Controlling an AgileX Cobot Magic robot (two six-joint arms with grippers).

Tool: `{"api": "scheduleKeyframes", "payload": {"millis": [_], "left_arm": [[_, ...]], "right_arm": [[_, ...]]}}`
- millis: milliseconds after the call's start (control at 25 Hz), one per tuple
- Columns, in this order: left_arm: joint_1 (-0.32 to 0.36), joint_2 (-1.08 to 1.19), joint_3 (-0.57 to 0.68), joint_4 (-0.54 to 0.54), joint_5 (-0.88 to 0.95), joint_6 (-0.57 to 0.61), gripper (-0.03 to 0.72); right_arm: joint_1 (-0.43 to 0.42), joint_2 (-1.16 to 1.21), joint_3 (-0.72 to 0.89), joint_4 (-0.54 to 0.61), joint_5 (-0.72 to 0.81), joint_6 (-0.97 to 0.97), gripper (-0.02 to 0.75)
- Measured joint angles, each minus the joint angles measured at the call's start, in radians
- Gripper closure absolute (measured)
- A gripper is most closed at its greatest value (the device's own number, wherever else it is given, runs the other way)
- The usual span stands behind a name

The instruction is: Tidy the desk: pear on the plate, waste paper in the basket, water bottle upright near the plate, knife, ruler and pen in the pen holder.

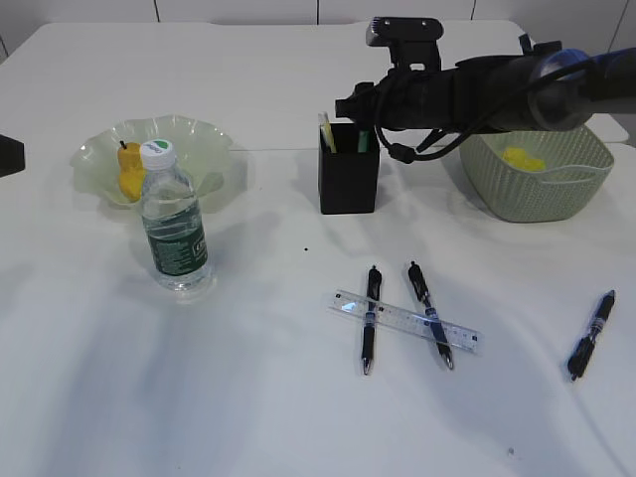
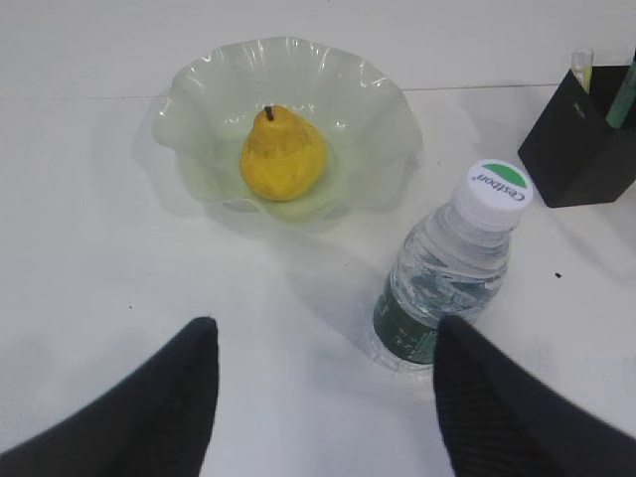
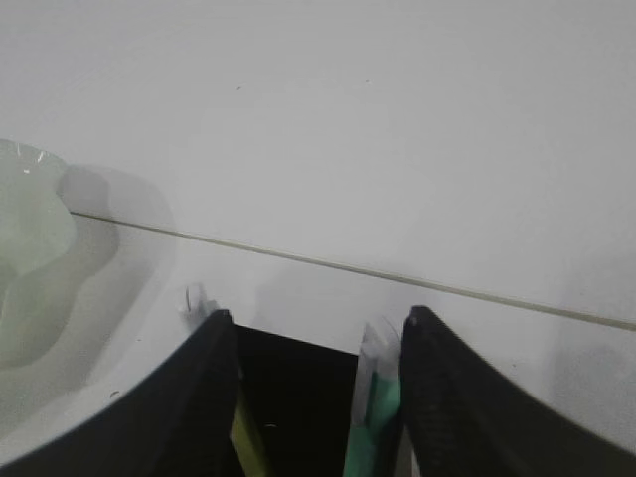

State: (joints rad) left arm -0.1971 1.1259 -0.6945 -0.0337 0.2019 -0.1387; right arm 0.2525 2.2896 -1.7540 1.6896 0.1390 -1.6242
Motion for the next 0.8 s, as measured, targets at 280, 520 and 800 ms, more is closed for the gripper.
{"api": "scheduleKeyframes", "payload": {"millis": [280,520,800], "left_arm": [[0.0,0.0,0.0,0.0,-0.004,0.0,0.206],[0.0,0.0,0.0,0.002,-0.003,0.0,0.207],[0.0,0.0,0.0,0.002,-0.003,0.0,0.214]], "right_arm": [[0.0,-0.085,0.0,0.033,0.026,0.0,0.33],[0.0,-0.213,0.0,0.033,0.049,0.05,0.33],[0.0,-0.309,0.081,-0.089,0.061,0.217,0.329]]}}
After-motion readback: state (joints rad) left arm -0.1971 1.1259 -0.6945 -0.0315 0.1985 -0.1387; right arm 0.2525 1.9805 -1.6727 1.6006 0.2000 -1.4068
